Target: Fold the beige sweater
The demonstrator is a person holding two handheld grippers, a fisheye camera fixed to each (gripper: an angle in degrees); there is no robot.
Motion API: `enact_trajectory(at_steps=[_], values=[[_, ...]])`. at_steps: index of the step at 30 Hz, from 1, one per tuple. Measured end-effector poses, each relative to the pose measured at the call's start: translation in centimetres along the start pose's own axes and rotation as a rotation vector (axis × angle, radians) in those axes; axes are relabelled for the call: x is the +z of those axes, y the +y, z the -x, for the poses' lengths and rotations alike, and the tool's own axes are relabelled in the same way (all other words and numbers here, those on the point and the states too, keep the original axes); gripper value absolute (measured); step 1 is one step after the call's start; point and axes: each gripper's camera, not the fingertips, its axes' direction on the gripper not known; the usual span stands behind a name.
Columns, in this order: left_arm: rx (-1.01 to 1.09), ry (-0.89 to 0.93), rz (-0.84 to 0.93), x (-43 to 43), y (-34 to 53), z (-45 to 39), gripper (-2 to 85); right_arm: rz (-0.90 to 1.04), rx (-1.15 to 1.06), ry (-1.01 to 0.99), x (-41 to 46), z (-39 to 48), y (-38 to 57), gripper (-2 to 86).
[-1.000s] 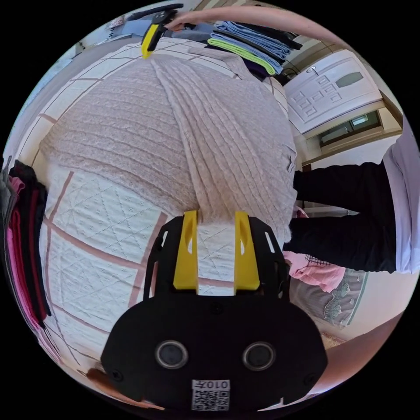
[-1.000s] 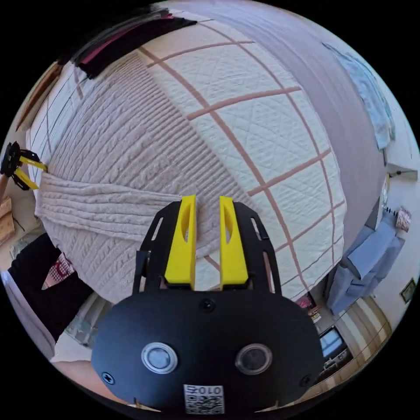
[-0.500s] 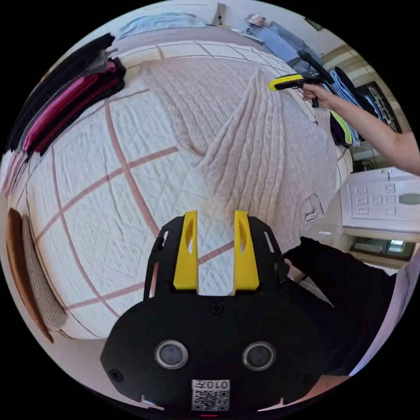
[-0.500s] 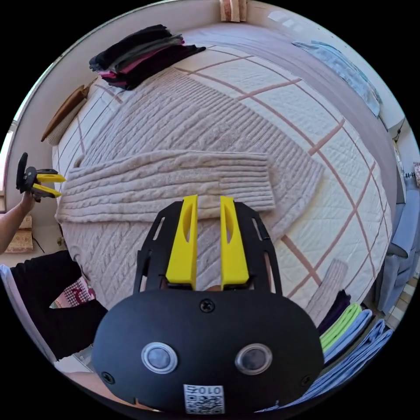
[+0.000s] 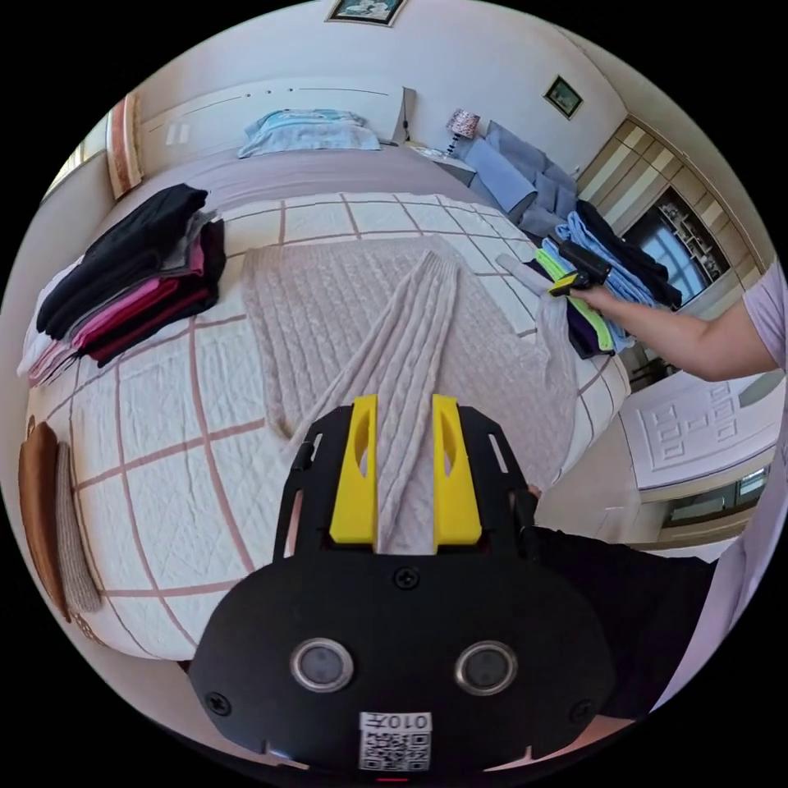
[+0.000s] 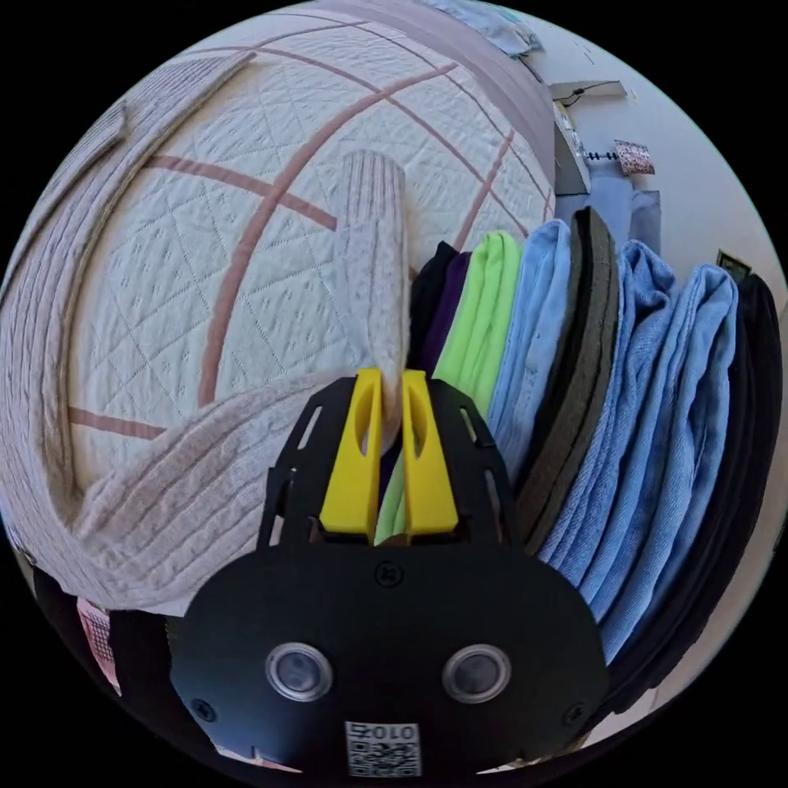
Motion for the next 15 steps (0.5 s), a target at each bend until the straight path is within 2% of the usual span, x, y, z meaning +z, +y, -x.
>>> enact_trajectory(at_steps=[3,7,9,10,11,12,13,14,15], values=[[0.039,0.095,-0.021,1.2,-1.5,-2.7,10.6,-0.085,0.108,-0.11,-0.3,-1.1,2.5,5.5],[0.079,0.152,-0.024,2.0,-2.5,-5.1,11.4,-0.401,0.34,-0.385,-6.9,-2.0,10.2,7.1],[0.066,0.176,-0.02,2.4,-2.7,-5.0,12.1,-0.583,0.234,-0.543,-11.1,1.4,13.0,10.1],[0.031,0.222,-0.017,2.8,-2.8,-4.5,12.7,-0.641,0.048,-0.67,-13.5,5.0,14.3,12.3],[0.006,0.242,-0.021,2.9,-2.9,-4.1,12.9,-0.6,-0.151,-0.752,-14.9,8.7,15.3,12.3],[-0.04,0.261,-0.03,3.0,-2.8,-3.2,13.4,-0.574,-0.212,-0.781,-15.1,10.1,15.9,12.3],[-0.077,0.27,-0.025,3.1,-2.7,-2.1,13.8,-0.57,-0.242,-0.891,-14.6,11.7,17.5,11.4],[-0.095,0.273,-0.02,3.1,-2.6,-1.5,14.0,-0.571,-0.218,-1.032,-13.0,12.2,19.1,10.8],[-0.13,0.274,-0.016,3.1,-2.5,-0.4,14.3,-0.564,-0.209,-1.08,-12.1,12.3,19.8,10.5]])
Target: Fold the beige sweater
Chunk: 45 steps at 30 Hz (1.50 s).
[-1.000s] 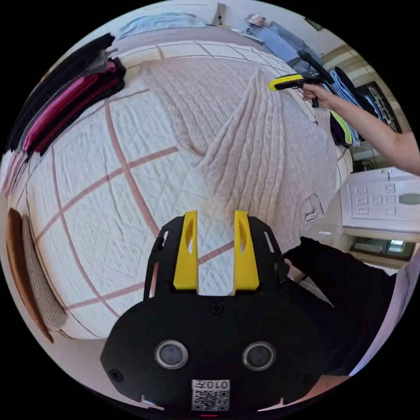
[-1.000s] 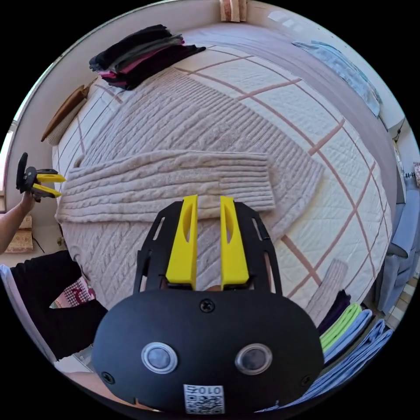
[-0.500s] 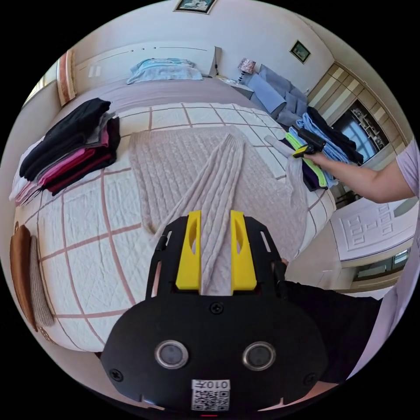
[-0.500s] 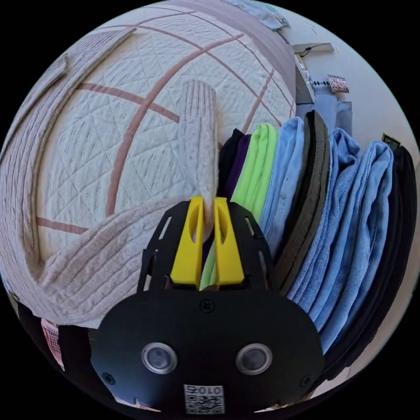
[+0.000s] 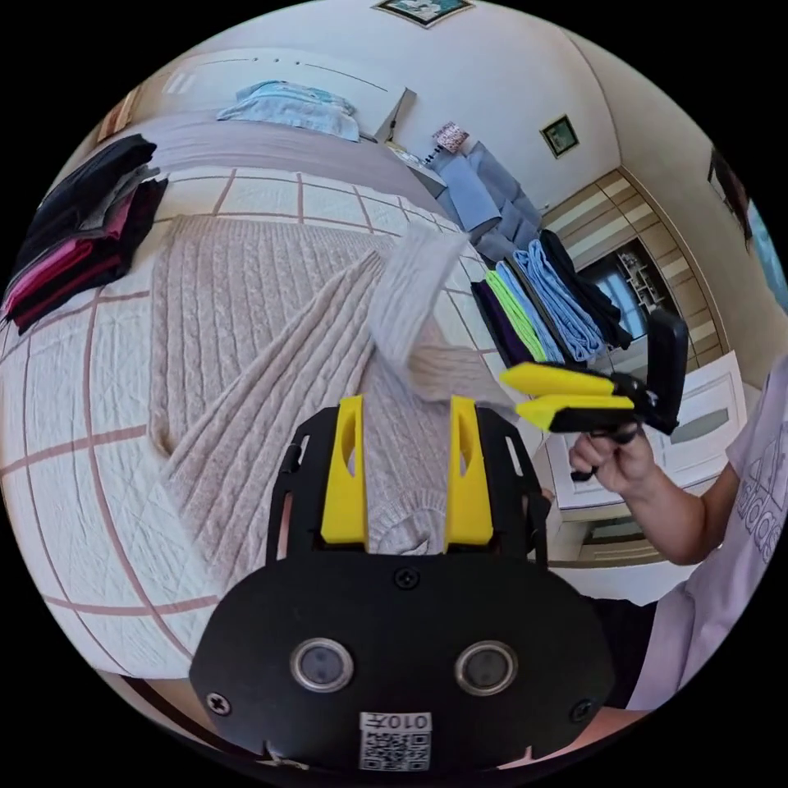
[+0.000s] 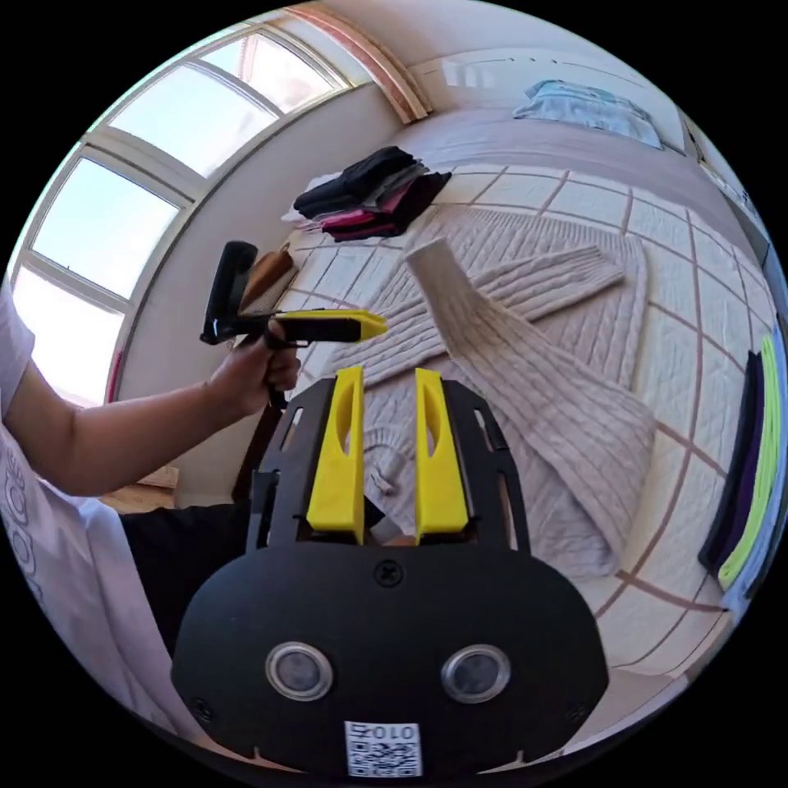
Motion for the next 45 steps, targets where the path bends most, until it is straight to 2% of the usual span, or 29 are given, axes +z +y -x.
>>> enact_trajectory(at_steps=[1,3,7,9,14,20,22,25,26,28,31,35,36,39,43,45], values=[[-0.031,0.0,0.002,-0.4,0.0,1.1,14.6,0.011,0.027,-0.017,0.3,-0.9,2.2,10.4],[-0.047,-0.015,0.018,-0.8,-0.3,2.4,14.8,0.062,0.08,0.1,0.4,-2.9,5.4,10.9],[-0.068,-0.149,0.055,-1.2,-2.8,3.6,14.8,0.215,0.166,0.51,-0.3,-8.7,11.5,12.0],[-0.109,-0.212,0.061,-1.0,-3.8,4.2,14.6,0.26,0.214,0.595,-0.5,-11.2,13.4,12.2],[-0.264,-0.19,-0.012,-0.1,-5.5,6.8,13.0,0.156,0.445,0.542,-2.6,-16.5,17.1,12.0],[-0.238,-0.239,0.094,2.7,-8.9,6.7,5.2,0.152,0.379,0.558,-0.6,-18.5,18.0,12.6],[-0.161,-0.252,0.023,1.2,-10.2,4.9,2.3,0.176,0.359,0.553,0.7,-19.4,18.4,12.7],[-0.056,-0.194,0.014,-1.4,-12.6,2.2,0.9,0.129,0.438,0.473,1.3,-21.5,19.7,12.5],[-0.036,-0.163,0.006,-2.1,-13.1,1.6,0.7,0.077,0.481,0.425,1.2,-22.3,20.3,12.4],[0.05,0.009,-0.031,-5.1,-15.9,-0.6,0.3,0.011,0.531,0.351,1.2,-23.2,21.3,12.1],[0.177,0.085,-0.076,-8.8,-19.7,-2.3,0.1,-0.047,0.575,0.282,1.8,-23.8,22.7,11.6],[0.237,0.181,-0.018,-10.4,-24.7,-1.2,0.1,-0.059,0.583,0.28,3.8,-23.5,22.8,10.0],[0.251,0.169,0.044,-9.9,-26.1,-0.6,0.1,-0.061,0.581,0.307,4.0,-23.4,22.7,9.5],[0.22,-0.03,0.173,-7.7,-28.1,1.5,0.0,-0.019,0.596,0.439,4.4,-23.3,22.2,6.5],[0.095,-0.212,0.244,-5.9,-29.7,4.8,0.1,0.084,0.508,0.492,4.3,-23.1,22.3,5.1],[0.039,-0.224,0.26,-5.1,-30.1,6.0,0.1,0.112,0.469,0.499,4.4,-22.9,22.5,5.0]])
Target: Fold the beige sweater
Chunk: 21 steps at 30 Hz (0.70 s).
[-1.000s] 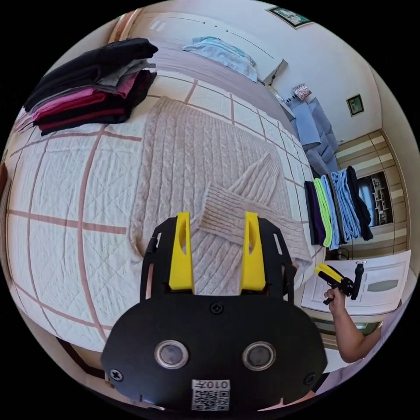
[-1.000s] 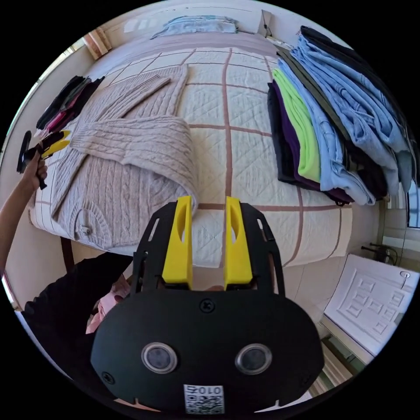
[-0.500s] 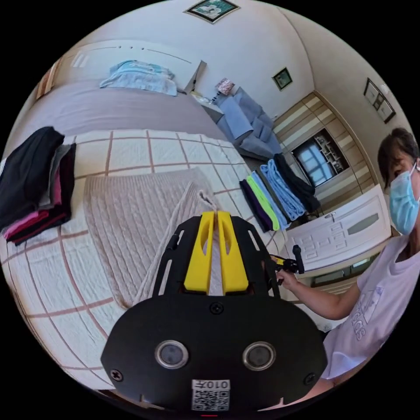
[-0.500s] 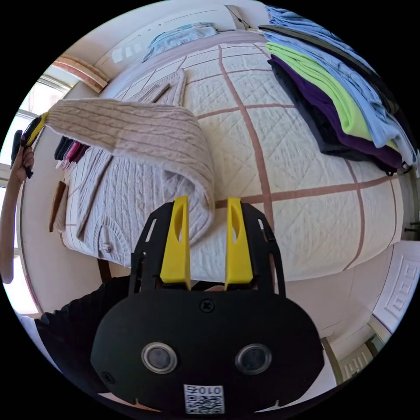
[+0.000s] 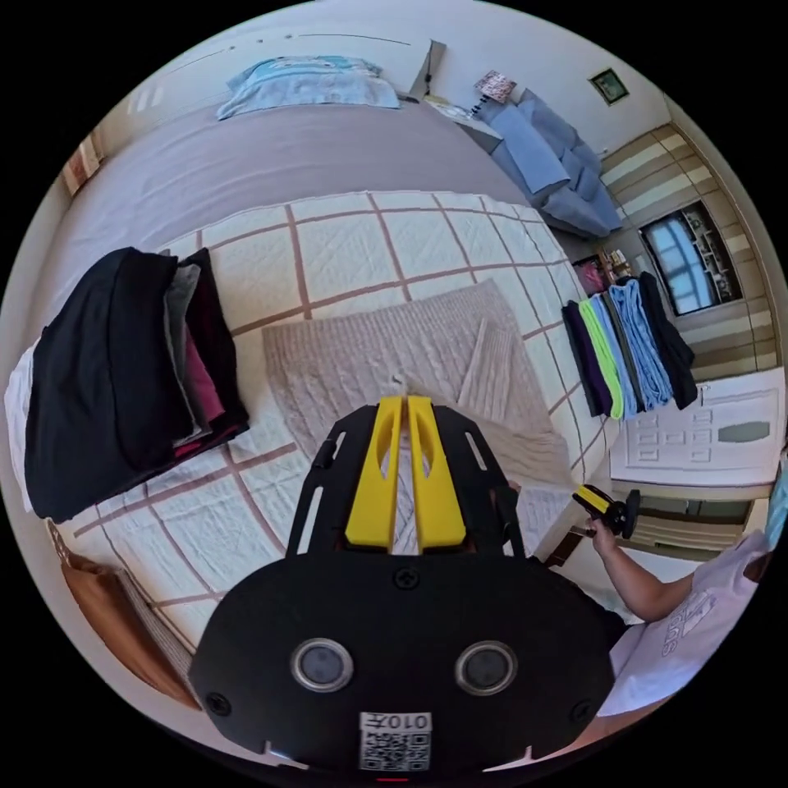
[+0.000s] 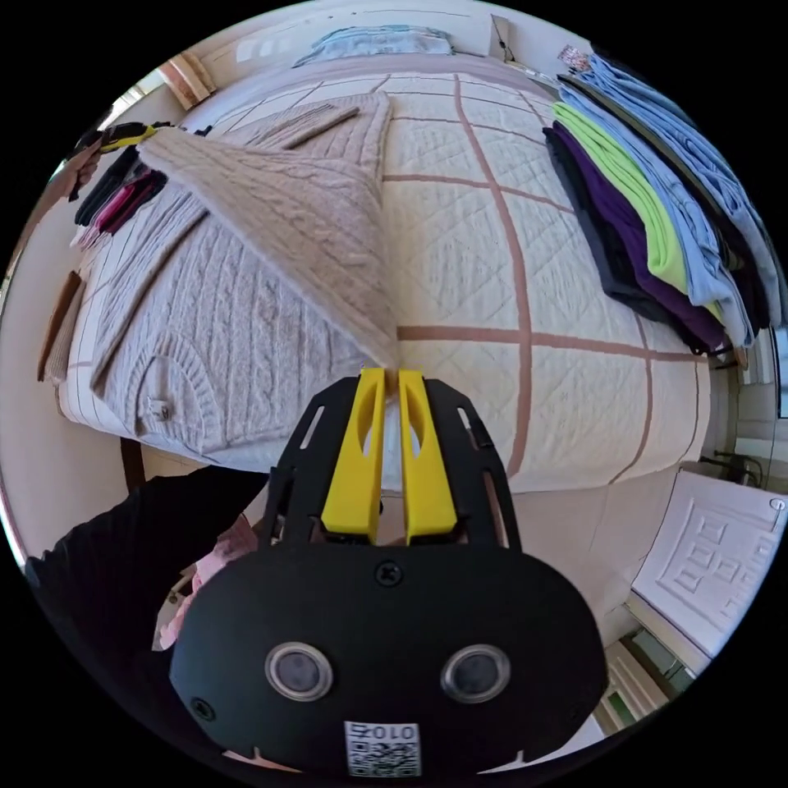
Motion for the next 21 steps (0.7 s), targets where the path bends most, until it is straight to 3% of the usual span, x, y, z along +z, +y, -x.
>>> enact_trajectory(at_steps=[4,9,14,18,21], values=[[0.076,-0.09,0.131,4.5,-1.1,0.3,0.1,0.042,-0.064,0.049,1.0,0.1,-0.1,5.1],[0.187,-0.161,0.165,6.9,-0.1,-0.5,0.0,-0.005,-0.16,0.011,-0.8,-0.7,0.3,6.3],[0.183,-0.225,0.131,5.7,1.0,-0.3,0.0,-0.222,-0.048,-0.174,-6.4,-7.3,-4.2,7.0],[0.194,-0.196,0.104,5.5,1.1,-0.8,0.0,-0.117,-0.047,-0.321,-3.8,-10.9,-12.8,8.3],[0.214,-0.186,0.082,5.6,1.3,-1.7,0.0,-0.013,-0.005,-0.604,-0.2,-12.0,-18.5,9.0]])
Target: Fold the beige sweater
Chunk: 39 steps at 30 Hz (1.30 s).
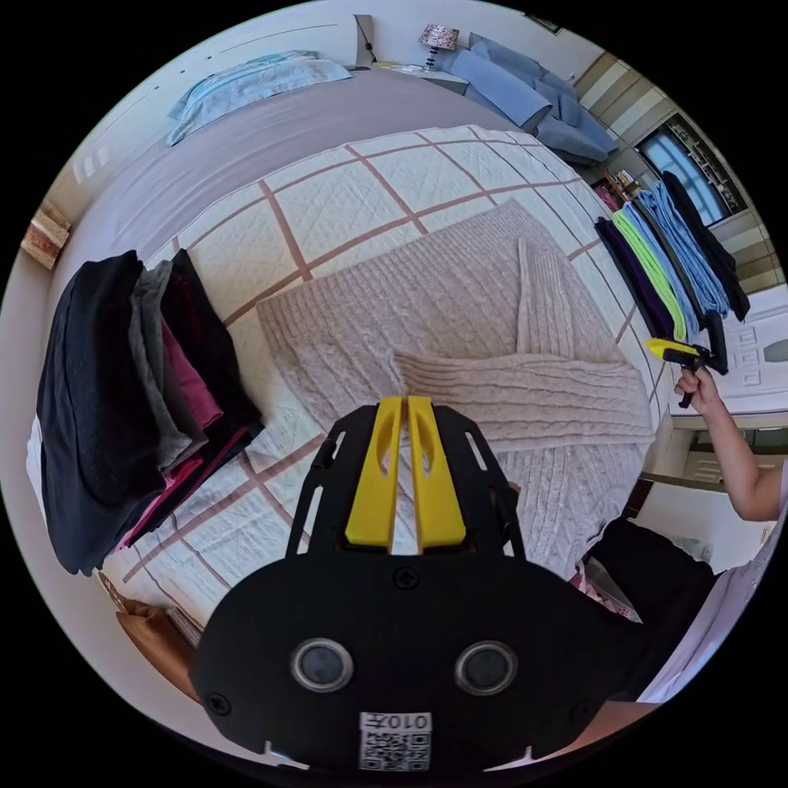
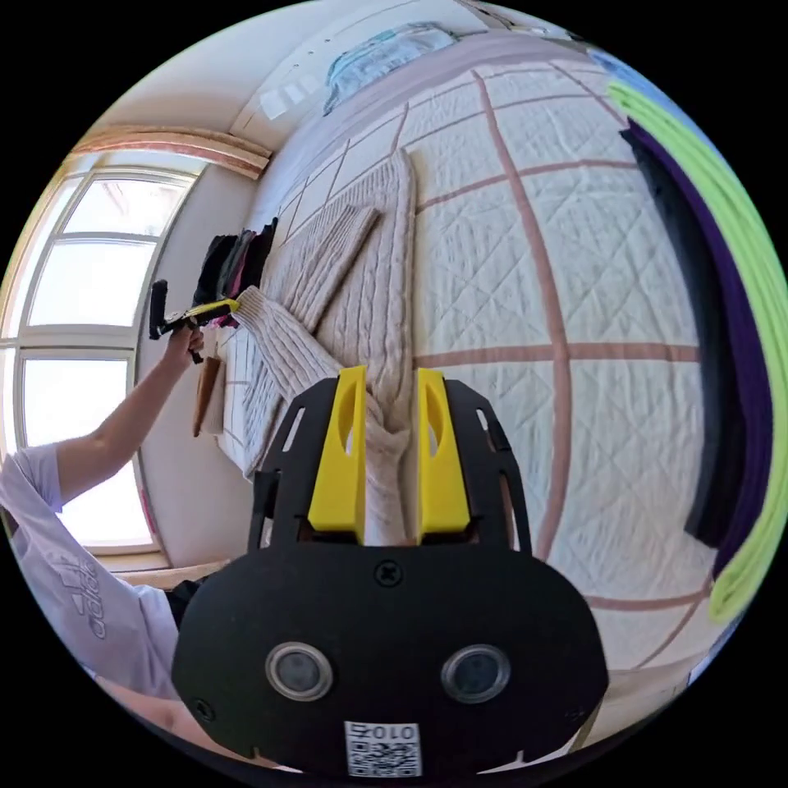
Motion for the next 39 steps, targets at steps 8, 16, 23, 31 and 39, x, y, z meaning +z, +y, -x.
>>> enact_trajectory(at_steps=[8,16,23,31,39], values=[[0.028,0.03,-0.042,0.3,0.7,-1.4,0.0,0.153,0.051,0.06,4.3,1.0,-2.0,4.8],[-0.012,-0.011,0.001,2.9,1.2,-1.2,0.4,0.2,-0.021,0.255,5.3,2.5,-1.7,3.7],[0.021,-0.002,0.089,6.9,1.9,-2.4,2.8,0.041,-0.016,0.304,5.9,5.7,0.2,3.8],[-0.011,-0.217,-0.181,1.1,9.1,-9.0,7.9,-0.118,-0.314,0.389,6.1,16.7,7.2,3.8],[0.27,-0.012,0.032,11.9,10.9,-18.8,7.7,0.172,-0.404,0.461,16.3,18.2,5.3,5.3]])
